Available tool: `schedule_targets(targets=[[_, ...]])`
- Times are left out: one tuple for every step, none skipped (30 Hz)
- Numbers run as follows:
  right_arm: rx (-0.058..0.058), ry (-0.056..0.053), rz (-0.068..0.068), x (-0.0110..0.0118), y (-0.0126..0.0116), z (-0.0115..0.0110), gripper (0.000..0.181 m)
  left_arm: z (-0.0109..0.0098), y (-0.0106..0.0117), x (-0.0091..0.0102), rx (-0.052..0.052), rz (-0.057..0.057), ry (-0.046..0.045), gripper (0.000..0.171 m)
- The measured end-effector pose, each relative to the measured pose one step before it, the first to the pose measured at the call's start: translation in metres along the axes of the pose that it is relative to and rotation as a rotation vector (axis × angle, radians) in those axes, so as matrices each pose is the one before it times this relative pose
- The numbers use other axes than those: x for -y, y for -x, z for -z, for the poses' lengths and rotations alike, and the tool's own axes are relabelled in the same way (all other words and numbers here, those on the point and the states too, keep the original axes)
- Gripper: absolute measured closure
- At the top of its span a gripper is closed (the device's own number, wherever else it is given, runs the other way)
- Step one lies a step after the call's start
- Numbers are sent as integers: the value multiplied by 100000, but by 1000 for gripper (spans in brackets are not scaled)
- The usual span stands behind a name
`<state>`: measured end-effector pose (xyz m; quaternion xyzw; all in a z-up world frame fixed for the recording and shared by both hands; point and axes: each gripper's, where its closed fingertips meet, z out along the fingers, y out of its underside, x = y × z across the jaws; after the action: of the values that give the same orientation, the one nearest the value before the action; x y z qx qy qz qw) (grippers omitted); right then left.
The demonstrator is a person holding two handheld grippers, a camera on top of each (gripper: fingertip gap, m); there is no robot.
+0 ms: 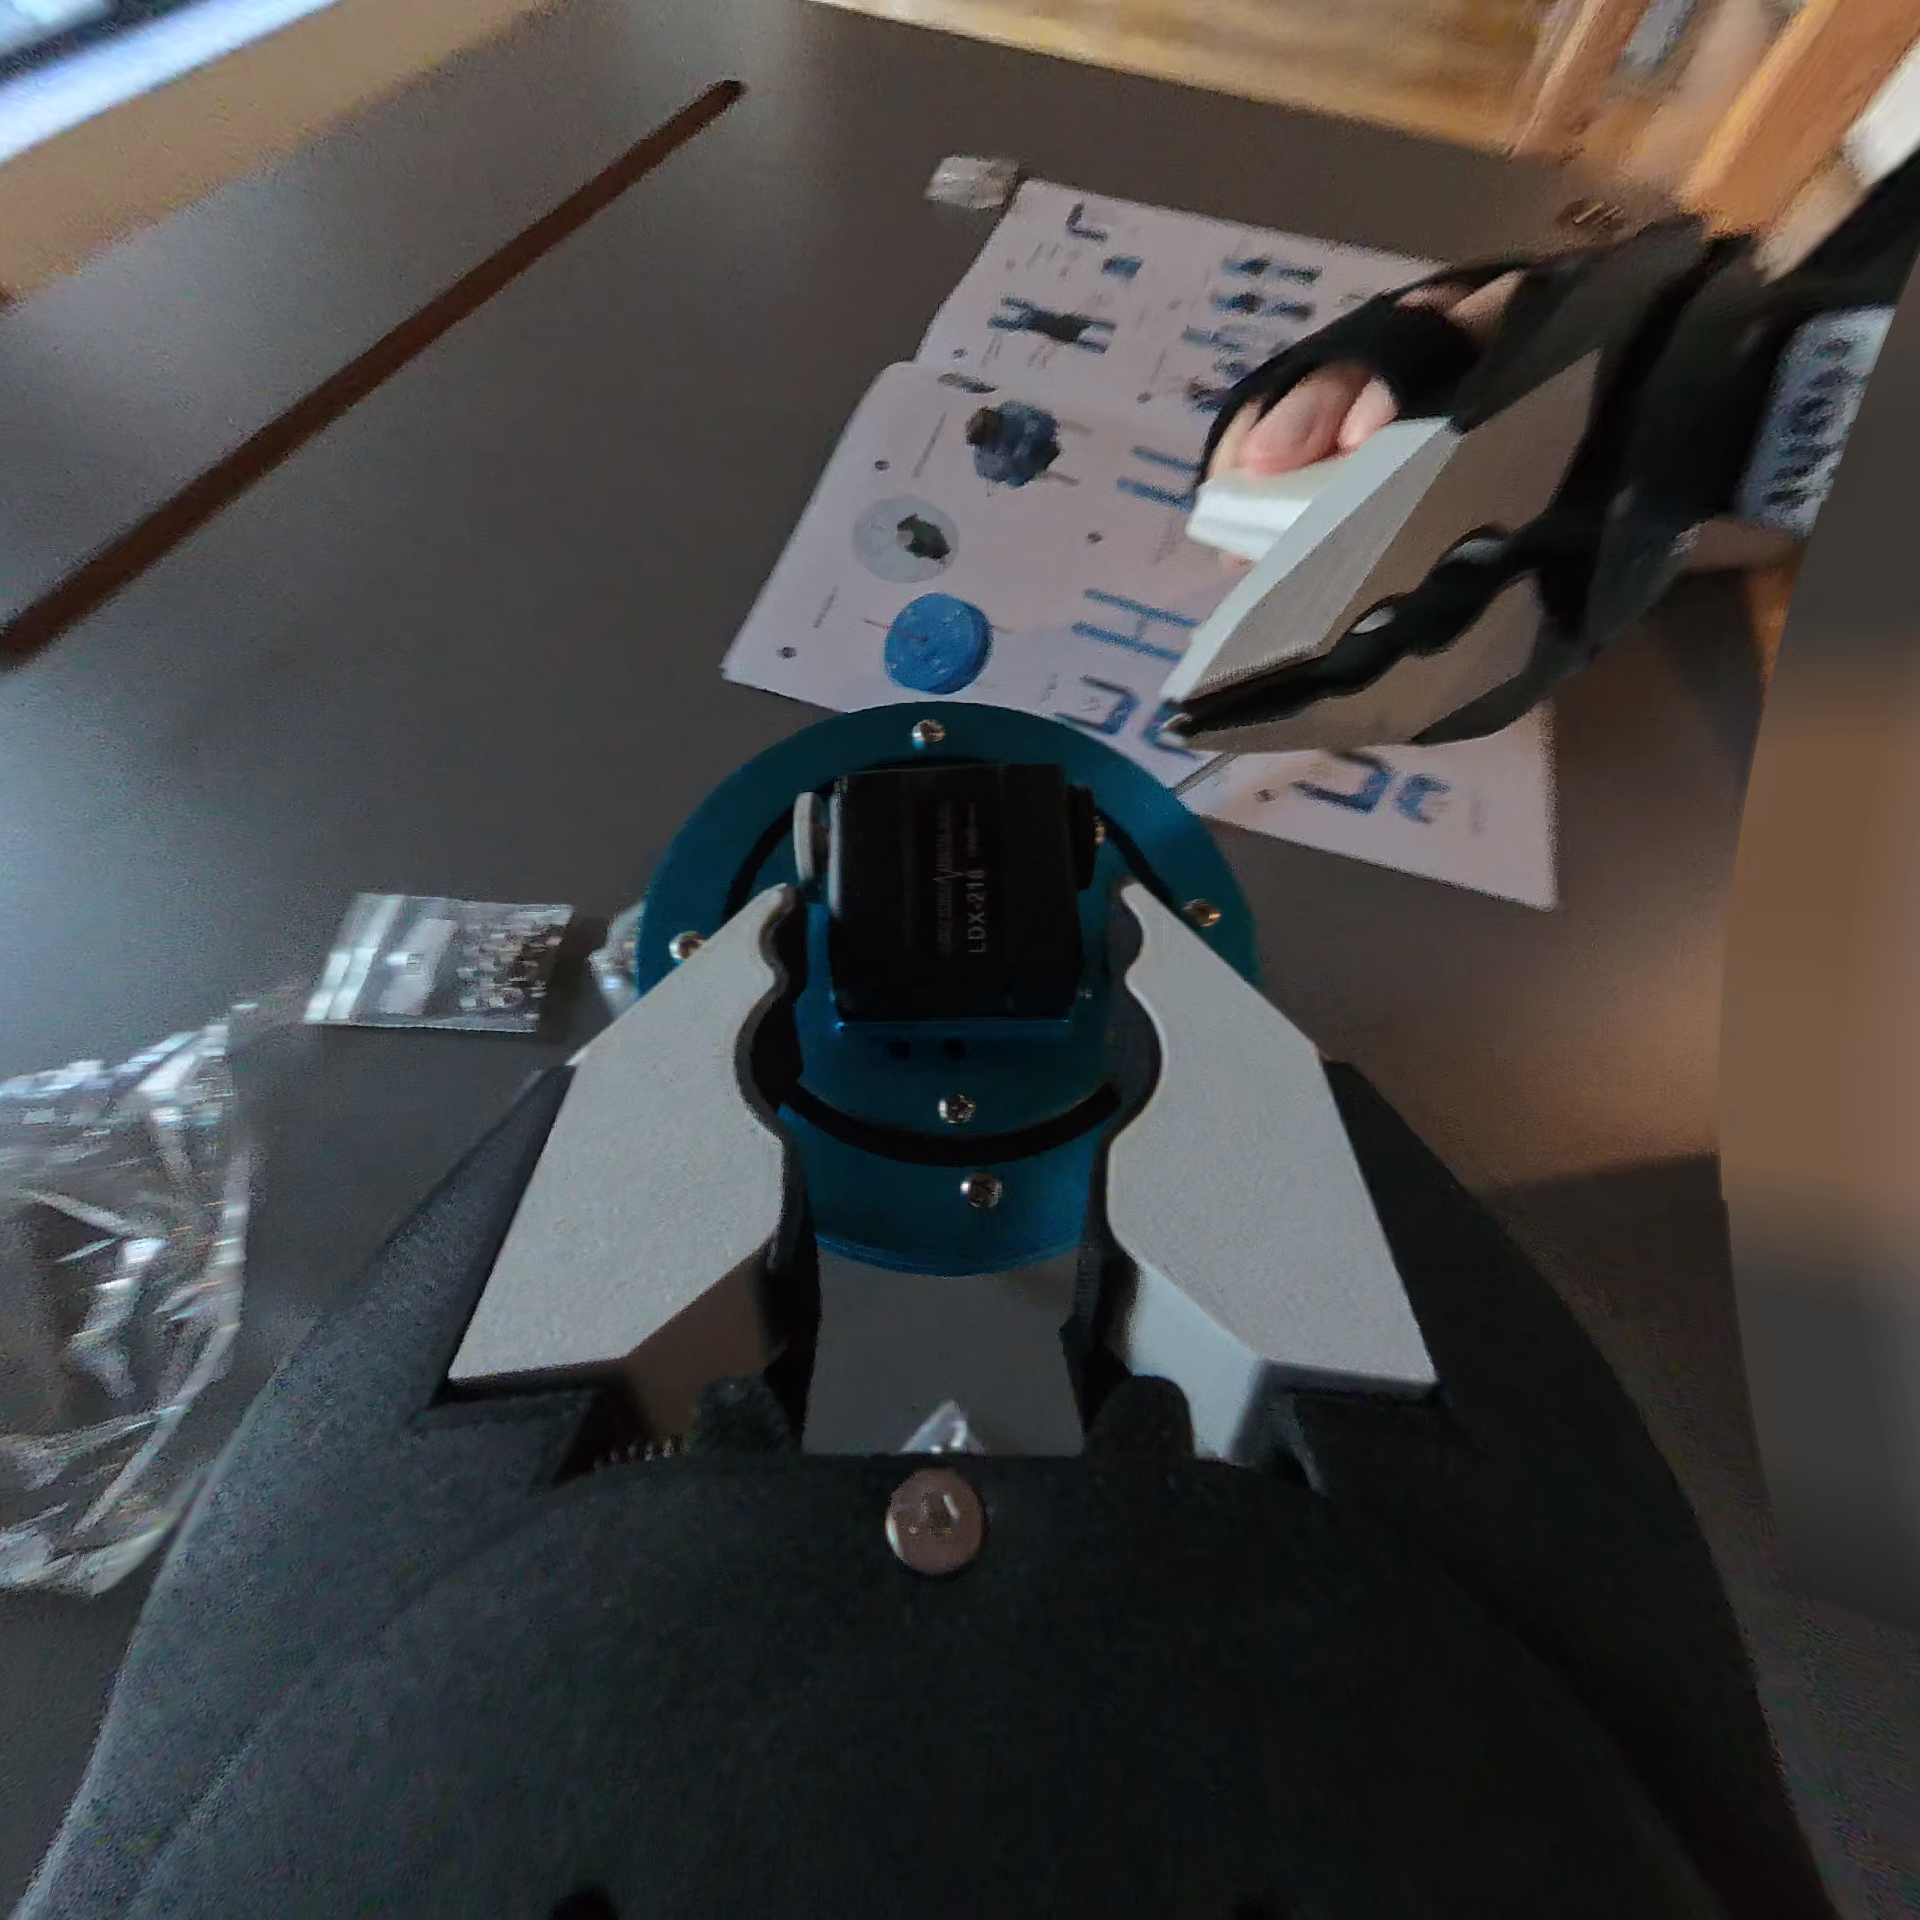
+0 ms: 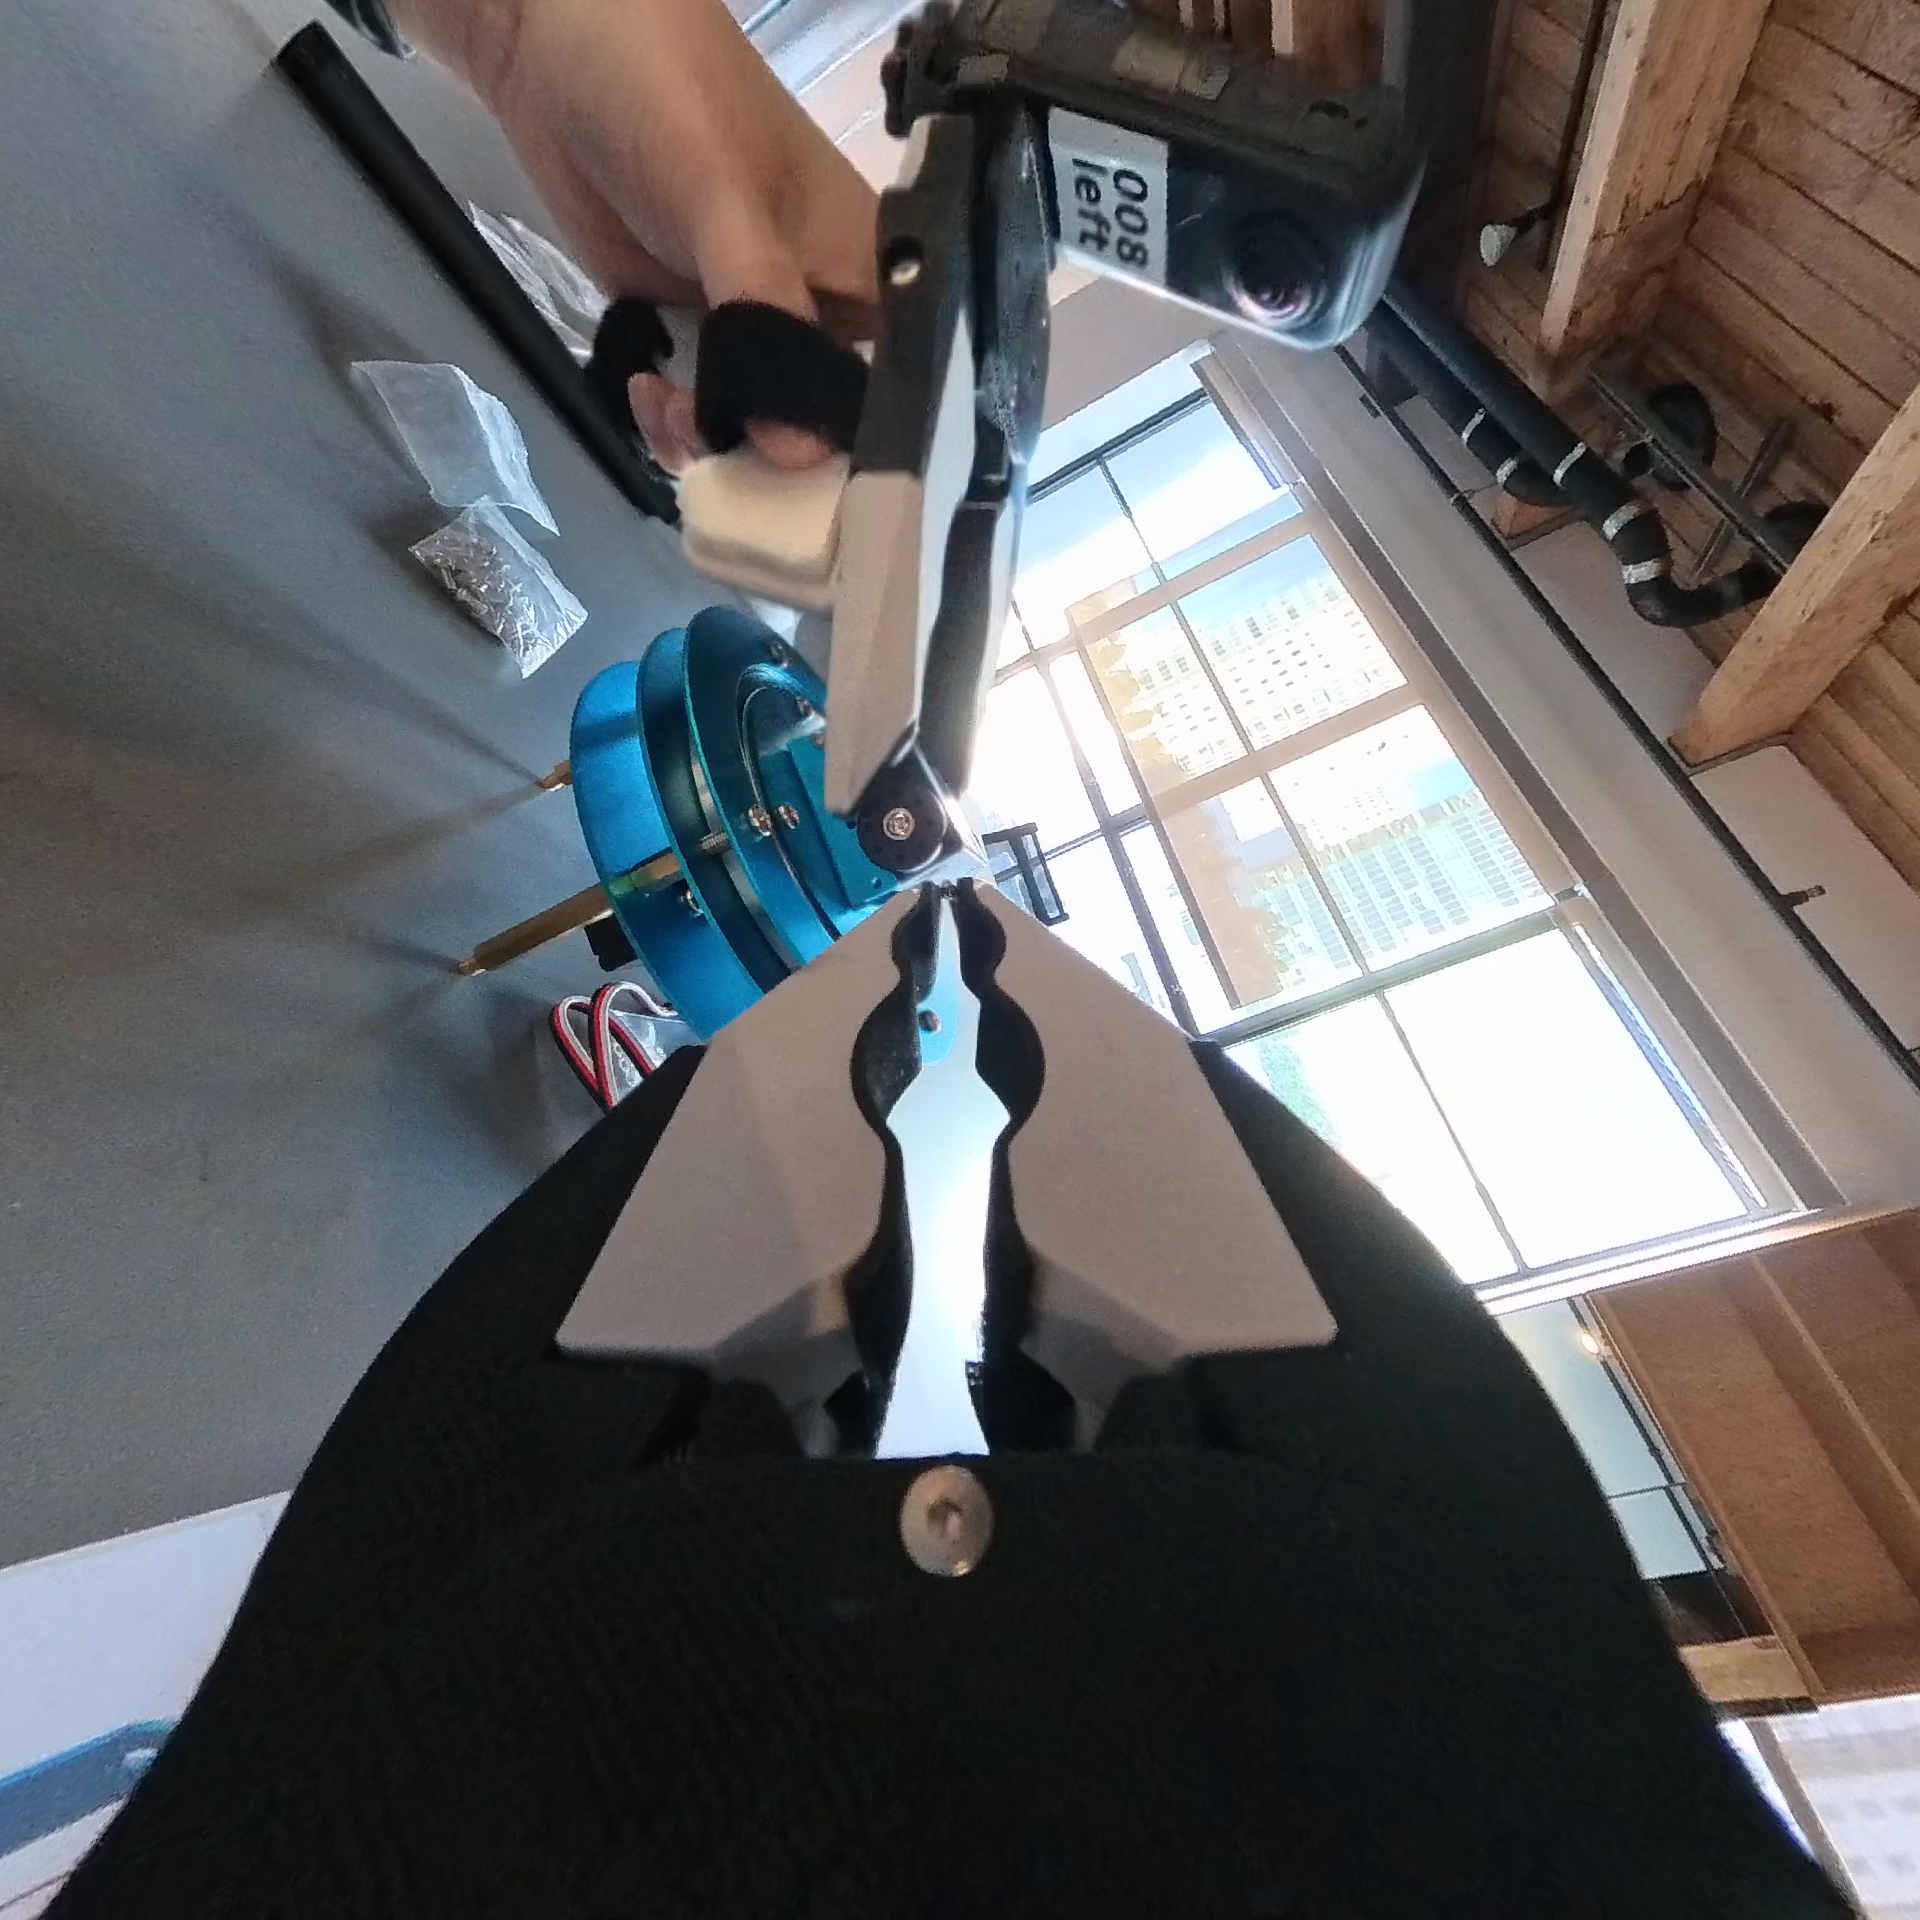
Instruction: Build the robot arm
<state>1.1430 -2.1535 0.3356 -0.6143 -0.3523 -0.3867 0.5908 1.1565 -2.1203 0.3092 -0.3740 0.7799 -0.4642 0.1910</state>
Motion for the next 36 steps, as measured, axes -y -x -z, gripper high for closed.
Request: schedule_targets(targets=[[70,191,268,-25,36,-15,180,-115,106,-49,3664,-4506,900,119],[96,88,286,-34,38,-14,180,72,47,74,2159,-2897,623,120],[224,67,90,-17,43,-15,180,68,1,-9,1123,-2313,735,120],[194,317,-171,-72,36,-39,180,67,-25,-23,282,-1221,204,120],[71,263,-199,-52,-7,-23,180,46,-16,-24,-421,-39,39,120],[-41,-63,-153,-9,-27,4,180,31,-23,-46,-715,263,-45,120],[-127,-158,-108,7,-51,27,180,21,-31,-182,-1186,845,749,121],[-156,-51,-205,-3,-80,24,180,18,-128,-412,-2140,1591,2086,121],[-96,-42,-443,-8,-68,14,180,143,-59,19,-1730,1906,-254,120],[9,-89,-483,-19,-37,10,180,171,-17,65,-1181,1617,-713,120],[17,114,-295,-50,-17,-15,180,172,-7,152,-1007,1182,-1071,120],[130,148,-48,-41,22,-21,180,178,20,299,-653,882,-1949,120],[123,101,143,-32,43,-13,180,170,-32,258,-890,1234,-1757,120],[69,-24,257,-11,41,-2,180,120,-15,112,-687,1311,-642,120],[34,-84,101,11,20,4,180,90,54,-65,31,695,566,120],[67,-153,-139,20,19,9,180,57,27,-141,281,-537,1057,123],[20,-116,-172,26,-3,-8,180,66,-35,-146,287,-1235,980,125],[91,80,-133,-19,18,-15,180,78,-50,-76,181,-1256,681,127],[87,122,3,-25,30,-12,180,89,-51,39,10,-470,-34,129],[36,-27,55,-24,9,7,180,45,-12,-8,89,40,155,129],[99,-21,-23,-2,24,-2,180,21,7,-34,97,-7,211,129],[59,-11,-156,-3,6,-1,180,-10,-7,13,123,25,38,129],[99,2,-83,13,15,1,180,-19,8,19,330,-26,270,129],[-18,-41,139,19,6,-2,180,0,10,22,506,-327,469,129],[35,-113,138,22,22,23,180,-18,7,59,829,-585,440,129],[13,19,8,15,10,2,180,-16,-7,10,1136,-979,704,129],[45,-52,-157,11,8,7,180,33,-8,4,1330,-1892,1143,129],[81,-111,-136,20,12,-8,180,48,-8,11,1288,-1818,942,129],[39,-24,-20,3,7,-2,180,50,-21,-6,932,-1271,631,129],[32,-5,-19,-4,15,-1,180,43,-16,-20,412,-662,650,129],[81,8,67,-11,24,0,180,46,-24,-56,-232,101,514,129],[58,37,135,3,26,3,180,57,-31,-54,-627,436,497,129],[120,-28,76,4,34,-12,180,46,-19,-46,-515,80,386,129],[137,32,-13,1,34,-17,180,32,-6,-18,-151,-93,218,130],[116,35,-41,0,33,-17,180,-1,-1,4,92,-107,121,130],[180,-131,-13,40,49,2,180,-8,-7,-3,95,-35,113,130]])
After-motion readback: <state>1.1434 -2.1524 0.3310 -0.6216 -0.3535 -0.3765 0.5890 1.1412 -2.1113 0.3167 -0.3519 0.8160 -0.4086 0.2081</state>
